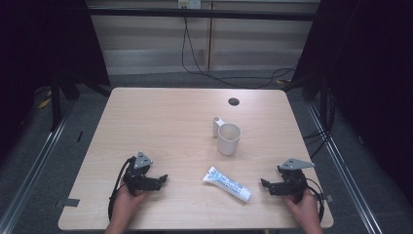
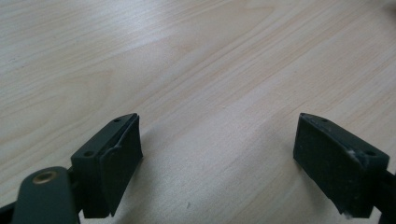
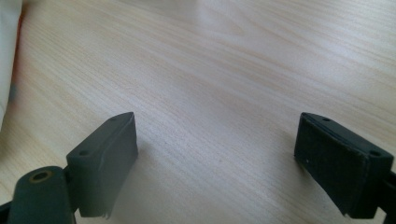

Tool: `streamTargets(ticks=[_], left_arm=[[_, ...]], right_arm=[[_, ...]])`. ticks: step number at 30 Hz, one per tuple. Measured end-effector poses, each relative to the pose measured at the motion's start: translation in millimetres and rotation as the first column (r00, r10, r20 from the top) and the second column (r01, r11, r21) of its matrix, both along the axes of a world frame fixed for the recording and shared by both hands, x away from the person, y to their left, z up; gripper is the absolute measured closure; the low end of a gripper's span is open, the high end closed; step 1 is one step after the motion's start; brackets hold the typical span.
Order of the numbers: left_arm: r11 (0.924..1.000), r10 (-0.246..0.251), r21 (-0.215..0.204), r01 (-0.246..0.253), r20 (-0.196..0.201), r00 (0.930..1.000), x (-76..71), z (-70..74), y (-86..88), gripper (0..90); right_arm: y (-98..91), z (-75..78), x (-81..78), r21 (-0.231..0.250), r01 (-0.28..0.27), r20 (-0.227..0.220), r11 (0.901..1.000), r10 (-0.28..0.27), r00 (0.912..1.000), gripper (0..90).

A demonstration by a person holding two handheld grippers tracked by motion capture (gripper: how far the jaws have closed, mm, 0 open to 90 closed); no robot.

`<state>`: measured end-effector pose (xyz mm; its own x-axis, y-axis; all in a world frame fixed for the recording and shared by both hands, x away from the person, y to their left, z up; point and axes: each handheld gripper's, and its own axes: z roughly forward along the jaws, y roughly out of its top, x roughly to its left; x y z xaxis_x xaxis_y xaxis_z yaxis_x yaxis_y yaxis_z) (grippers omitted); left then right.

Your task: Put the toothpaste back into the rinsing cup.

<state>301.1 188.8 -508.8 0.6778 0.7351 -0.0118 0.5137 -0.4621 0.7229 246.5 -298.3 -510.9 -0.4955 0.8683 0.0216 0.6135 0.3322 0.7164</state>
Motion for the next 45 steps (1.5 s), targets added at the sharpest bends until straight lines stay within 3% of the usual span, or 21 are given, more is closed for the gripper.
streamTargets(ticks=[9, 11, 14, 15, 18, 24, 27, 31, 45], left_arm=[[1.0000, 0.000, 0.000, 0.000, 0.000, 1.0000, 0.0, 0.0, 0.0, 15.0], [1.0000, 0.000, 0.000, 0.000, 0.000, 1.0000, 0.0, 0.0, 0.0, 15.0], [1.0000, 0.000, 0.000, 0.000, 0.001, 1.0000, 0.0, 0.0, 0.0, 15.0], [1.0000, 0.000, 0.000, 0.000, 0.000, 1.0000, 0.0, 0.0, 0.0, 15.0], [1.0000, 0.000, 0.000, 0.000, 0.000, 1.0000, 0.0, 0.0, 0.0, 15.0], [1.0000, 0.001, 0.000, -0.001, -0.001, 1.0000, -0.1, 0.1, 0.0, 15.0], [1.0000, 0.000, 0.000, 0.000, 0.000, 1.0000, 0.0, 0.0, 0.0, 15.0], [1.0000, 0.002, -0.003, -0.002, -0.002, 1.0000, -0.1, -0.1, -0.1, 15.0], [1.0000, 0.000, 0.000, 0.000, 0.001, 1.0000, 0.0, 0.0, 0.0, 15.0]], right_arm=[[3.2, 1.6, 1.4, -0.005, 0.022, -0.015, 0.9997, -0.023, 0.9996, 12.5], [5.9, 5.0, 2.4, 0.002, -0.006, -0.051, 1.0000, 0.006, 0.9987, 14.0], [11.6, 10.1, 5.0, -0.026, -0.013, -0.093, 0.9996, 0.011, 0.9956, 18.8], [13.3, 12.1, 5.6, -0.007, -0.024, -0.108, 0.9997, 0.023, 0.9939, 22.4], [19.5, 17.8, 7.0, -0.015, -0.042, -0.114, 0.9990, 0.040, 0.9927, 19.3], [32.1, 30.1, 8.0, -0.033, -0.101, -0.132, 0.9944, 0.095, 0.9866, 22.2], [36.7, 33.6, 9.9, -0.048, -0.109, -0.161, 0.9929, 0.100, 0.9819, 22.6], [40.3, 38.9, 13.0, -0.035, -0.112, -0.176, 0.9931, 0.104, 0.9789, 22.0], [61.4, 53.8, 19.4, -0.109, -0.175, -0.210, 0.9786, 0.149, 0.9662, 20.1]])
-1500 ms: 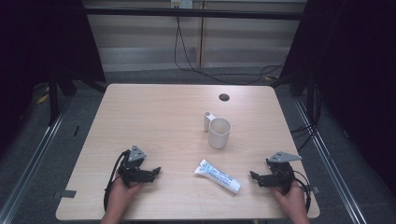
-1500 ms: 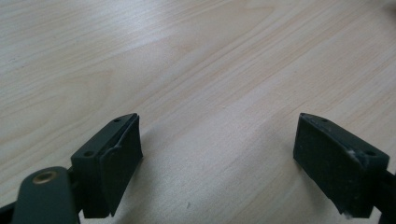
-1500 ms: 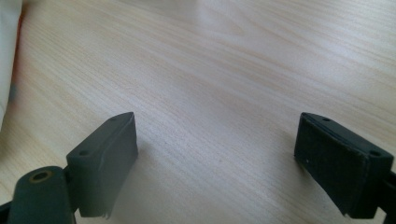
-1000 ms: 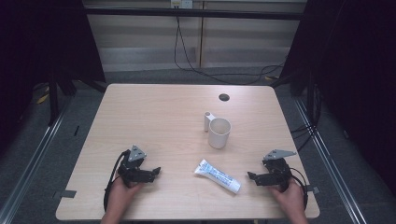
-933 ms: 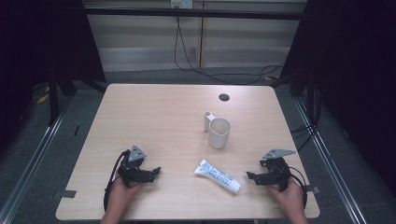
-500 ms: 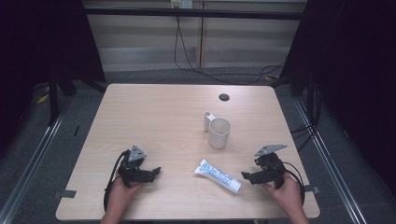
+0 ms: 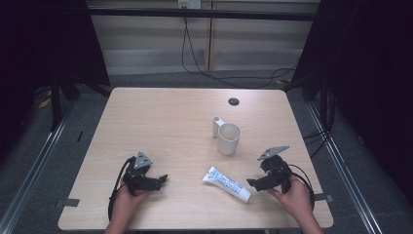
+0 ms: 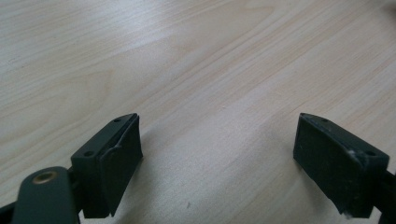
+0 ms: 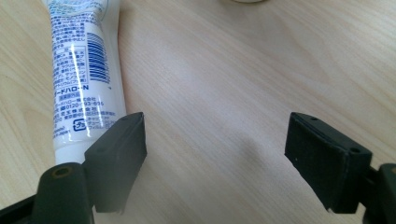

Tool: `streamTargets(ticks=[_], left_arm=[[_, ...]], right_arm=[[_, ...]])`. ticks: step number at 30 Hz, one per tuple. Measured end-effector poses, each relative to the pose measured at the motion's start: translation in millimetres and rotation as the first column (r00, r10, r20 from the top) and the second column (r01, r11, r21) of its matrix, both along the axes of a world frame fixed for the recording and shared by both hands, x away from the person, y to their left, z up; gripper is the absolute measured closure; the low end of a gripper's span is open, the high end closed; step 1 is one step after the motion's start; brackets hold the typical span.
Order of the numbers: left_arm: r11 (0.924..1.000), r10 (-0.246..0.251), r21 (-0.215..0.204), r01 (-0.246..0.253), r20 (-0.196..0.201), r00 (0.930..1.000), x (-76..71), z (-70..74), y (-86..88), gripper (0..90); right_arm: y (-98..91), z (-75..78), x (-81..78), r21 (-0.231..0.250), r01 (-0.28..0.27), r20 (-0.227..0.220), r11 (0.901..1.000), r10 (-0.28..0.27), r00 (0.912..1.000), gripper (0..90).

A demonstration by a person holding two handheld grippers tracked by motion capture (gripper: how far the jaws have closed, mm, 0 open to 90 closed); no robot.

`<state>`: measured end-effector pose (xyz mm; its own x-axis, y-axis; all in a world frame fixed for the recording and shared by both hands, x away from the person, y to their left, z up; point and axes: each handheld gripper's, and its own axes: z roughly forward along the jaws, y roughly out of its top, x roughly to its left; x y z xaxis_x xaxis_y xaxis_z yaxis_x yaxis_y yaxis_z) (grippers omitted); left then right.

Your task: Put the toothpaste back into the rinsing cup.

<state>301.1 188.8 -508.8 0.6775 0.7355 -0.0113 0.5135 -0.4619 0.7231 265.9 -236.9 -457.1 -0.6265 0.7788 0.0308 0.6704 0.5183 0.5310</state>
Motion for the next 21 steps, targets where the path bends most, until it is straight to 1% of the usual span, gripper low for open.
streamTargets(ticks=[1, 2, 3, 8, 9, 13, 17, 21], left_arm=[[1.0000, 0.000, 0.000, 0.000, -0.001, 1.0000, -0.1, 0.0, 0.0, 15.0], [1.0000, 0.000, 0.001, 0.000, -0.001, 1.0000, -0.1, 0.0, 0.0, 15.0], [1.0000, 0.002, -0.002, -0.002, -0.002, 1.0000, -0.1, -0.1, -0.2, 15.0], [1.0000, 0.001, -0.003, -0.001, -0.003, 1.0000, -0.1, -0.1, -0.1, 15.0], [1.0000, -0.001, 0.000, 0.001, -0.001, 1.0000, 0.1, 0.0, 0.1, 15.0], [1.0000, -0.002, 0.003, 0.002, -0.001, 1.0000, 0.0, 0.1, 0.2, 15.0], [1.0000, 0.000, 0.000, 0.000, -0.002, 1.0000, 0.0, 0.1, 0.0, 15.0], [1.0000, -0.001, 0.001, 0.001, -0.001, 1.0000, 0.1, 0.1, 0.0, 15.0]], right_arm=[[1.5, 0.7, 0.4, 0.006, -0.005, -0.009, 1.0000, 0.006, 0.9999, 20.2], [2.9, 1.5, 1.1, 0.001, -0.017, -0.012, 0.9999, 0.017, 0.9998, 20.5], [4.5, 2.7, 1.2, -0.007, -0.019, -0.013, 0.9998, 0.019, 0.9997, 20.5], [13.6, 9.2, 2.7, -0.016, -0.033, -0.028, 0.9993, 0.032, 0.9991, 21.1], [15.6, 10.1, 3.0, -0.022, -0.037, -0.023, 0.9991, 0.037, 0.9991, 21.6], [22.2, 12.9, 4.0, -0.030, -0.046, -0.037, 0.9985, 0.045, 0.9983, 21.9], [28.2, 15.7, 5.2, -0.044, -0.061, -0.035, 0.9972, 0.060, 0.9976, 21.8], [34.5, 16.5, 6.8, -0.059, -0.078, -0.043, 0.9952, 0.076, 0.9962, 21.9]])
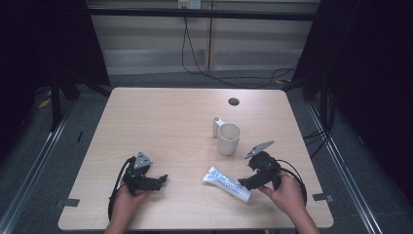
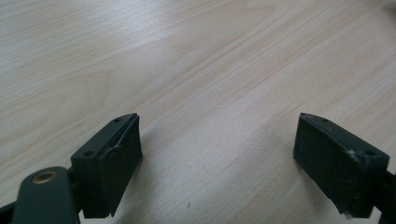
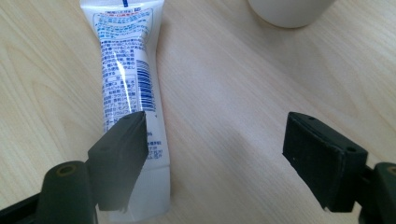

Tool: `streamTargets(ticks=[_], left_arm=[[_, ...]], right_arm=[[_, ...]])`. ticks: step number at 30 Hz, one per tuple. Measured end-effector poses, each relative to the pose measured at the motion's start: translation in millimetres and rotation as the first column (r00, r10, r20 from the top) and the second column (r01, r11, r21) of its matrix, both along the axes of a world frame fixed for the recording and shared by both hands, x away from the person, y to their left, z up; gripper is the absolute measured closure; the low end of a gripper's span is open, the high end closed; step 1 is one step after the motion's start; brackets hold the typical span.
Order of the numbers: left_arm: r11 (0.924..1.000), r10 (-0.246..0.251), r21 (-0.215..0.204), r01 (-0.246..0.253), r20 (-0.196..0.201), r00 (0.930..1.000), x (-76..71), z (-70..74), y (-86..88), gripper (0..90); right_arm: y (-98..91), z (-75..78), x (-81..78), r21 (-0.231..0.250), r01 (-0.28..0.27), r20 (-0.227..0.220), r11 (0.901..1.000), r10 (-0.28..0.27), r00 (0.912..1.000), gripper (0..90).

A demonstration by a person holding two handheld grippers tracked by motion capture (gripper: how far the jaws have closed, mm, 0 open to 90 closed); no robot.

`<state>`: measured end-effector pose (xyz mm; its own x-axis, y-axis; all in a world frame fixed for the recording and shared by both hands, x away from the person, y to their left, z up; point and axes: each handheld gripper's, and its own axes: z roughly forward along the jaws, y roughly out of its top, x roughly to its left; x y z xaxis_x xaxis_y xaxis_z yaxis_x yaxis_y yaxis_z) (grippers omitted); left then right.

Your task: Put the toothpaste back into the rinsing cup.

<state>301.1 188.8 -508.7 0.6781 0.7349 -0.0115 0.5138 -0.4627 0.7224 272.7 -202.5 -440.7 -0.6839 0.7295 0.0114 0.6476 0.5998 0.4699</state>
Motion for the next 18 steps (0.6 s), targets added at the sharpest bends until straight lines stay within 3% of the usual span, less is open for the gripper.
streamTargets(ticks=[18], left_arm=[[1.0000, 0.001, 0.000, -0.001, 0.001, 1.0000, -0.1, -0.1, -0.1, 15.0]], right_arm=[[27.4, 13.1, 8.4, -0.019, -0.055, -0.008, 0.9983, 0.055, 0.9984, 23.5]])
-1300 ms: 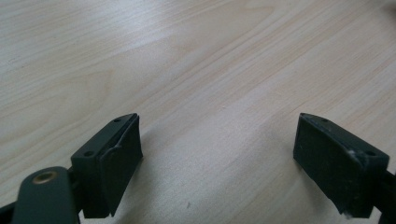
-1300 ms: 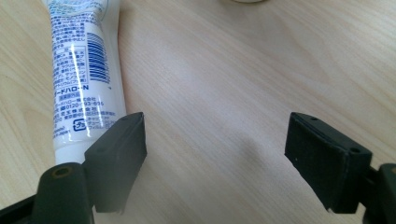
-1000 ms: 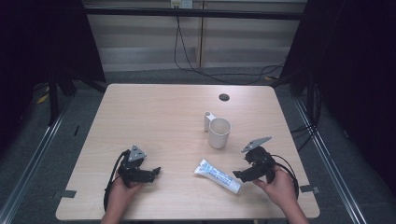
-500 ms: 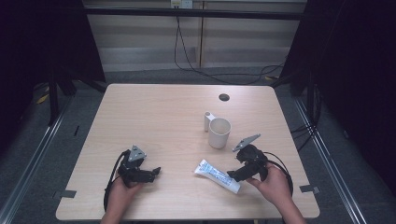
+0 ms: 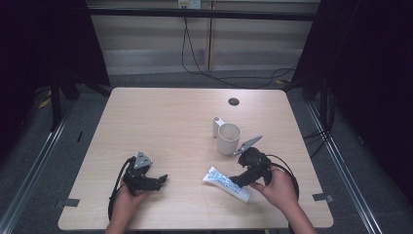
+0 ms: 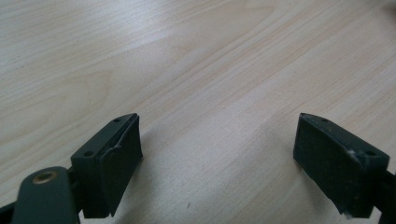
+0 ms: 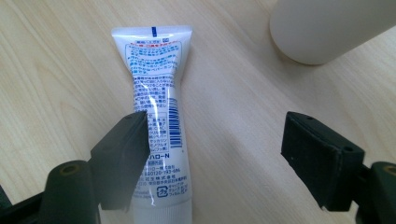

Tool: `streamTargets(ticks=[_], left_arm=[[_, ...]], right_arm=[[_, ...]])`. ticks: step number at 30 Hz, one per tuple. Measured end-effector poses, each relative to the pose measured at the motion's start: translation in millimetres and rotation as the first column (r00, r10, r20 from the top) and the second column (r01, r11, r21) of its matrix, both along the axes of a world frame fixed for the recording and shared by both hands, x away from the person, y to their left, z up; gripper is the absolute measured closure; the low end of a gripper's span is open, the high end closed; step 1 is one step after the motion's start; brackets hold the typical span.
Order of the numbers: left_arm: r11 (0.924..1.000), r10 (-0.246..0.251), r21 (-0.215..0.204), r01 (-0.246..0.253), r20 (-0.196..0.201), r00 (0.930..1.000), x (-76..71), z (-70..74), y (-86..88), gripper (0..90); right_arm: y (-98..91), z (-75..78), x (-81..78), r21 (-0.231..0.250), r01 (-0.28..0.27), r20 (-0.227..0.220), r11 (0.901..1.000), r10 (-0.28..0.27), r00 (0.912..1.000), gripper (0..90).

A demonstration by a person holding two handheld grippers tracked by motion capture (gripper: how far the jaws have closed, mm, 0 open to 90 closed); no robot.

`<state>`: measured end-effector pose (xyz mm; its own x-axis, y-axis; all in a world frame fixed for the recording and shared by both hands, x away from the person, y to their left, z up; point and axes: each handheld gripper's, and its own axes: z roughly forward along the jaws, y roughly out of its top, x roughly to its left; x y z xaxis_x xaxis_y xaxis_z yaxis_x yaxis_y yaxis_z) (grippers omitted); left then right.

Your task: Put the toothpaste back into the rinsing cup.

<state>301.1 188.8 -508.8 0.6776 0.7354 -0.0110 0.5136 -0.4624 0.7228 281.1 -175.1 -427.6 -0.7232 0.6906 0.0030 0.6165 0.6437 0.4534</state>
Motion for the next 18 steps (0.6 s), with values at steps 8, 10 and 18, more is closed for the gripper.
streamTargets(ticks=[8, 10, 18], left_arm=[[1.0000, 0.000, 0.000, 0.000, 0.000, 1.0000, 0.0, 0.0, 0.0, 15.0], [1.0000, 0.000, 0.000, 0.000, 0.000, 1.0000, 0.0, 0.0, 0.0, 15.0], [1.0000, 0.002, -0.002, -0.002, -0.003, 1.0000, -0.2, -0.1, -0.1, 15.0]], right_arm=[[10.8, 2.8, 1.4, -0.014, -0.023, -0.004, 0.9996, 0.023, 0.9997, 23.7], [14.1, 2.2, 1.3, -0.003, -0.028, -0.011, 0.9996, 0.028, 0.9996, 23.6], [24.5, 0.0, 3.8, -0.017, -0.056, -0.036, 0.9983, 0.055, 0.9978, 23.9]])
